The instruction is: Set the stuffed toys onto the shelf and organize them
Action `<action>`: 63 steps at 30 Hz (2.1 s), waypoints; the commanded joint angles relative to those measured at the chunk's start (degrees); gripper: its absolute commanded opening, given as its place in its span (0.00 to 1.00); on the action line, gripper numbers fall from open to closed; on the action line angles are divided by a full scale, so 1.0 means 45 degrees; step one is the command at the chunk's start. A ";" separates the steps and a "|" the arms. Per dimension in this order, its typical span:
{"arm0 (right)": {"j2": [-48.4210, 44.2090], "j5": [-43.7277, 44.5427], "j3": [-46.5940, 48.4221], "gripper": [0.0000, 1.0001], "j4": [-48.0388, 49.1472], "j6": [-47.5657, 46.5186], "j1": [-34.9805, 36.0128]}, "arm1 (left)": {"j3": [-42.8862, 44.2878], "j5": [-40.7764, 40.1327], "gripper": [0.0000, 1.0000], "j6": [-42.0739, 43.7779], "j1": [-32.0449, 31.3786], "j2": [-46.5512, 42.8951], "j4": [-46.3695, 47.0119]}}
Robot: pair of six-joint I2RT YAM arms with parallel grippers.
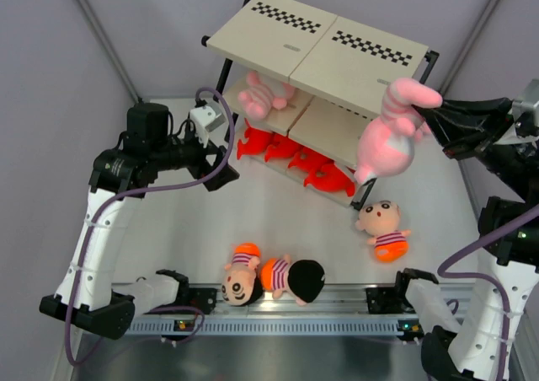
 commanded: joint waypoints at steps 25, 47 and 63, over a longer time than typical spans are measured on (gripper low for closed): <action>0.6605 0.0046 0.1449 0.01 -0.4911 -1.1090 1.3283 | 0.1548 0.2618 0.98 0.1404 0.0060 -0.0619 -0.1190; 0.8210 0.1604 0.2467 0.33 -0.4254 -1.0396 1.4809 | 0.0298 0.3598 0.00 0.1483 0.0060 -0.0130 -0.1190; 0.6118 1.3285 -0.0719 0.82 -0.1983 -0.0155 1.7385 | -0.0424 -0.2831 0.00 -0.3166 0.0060 -0.0696 0.1720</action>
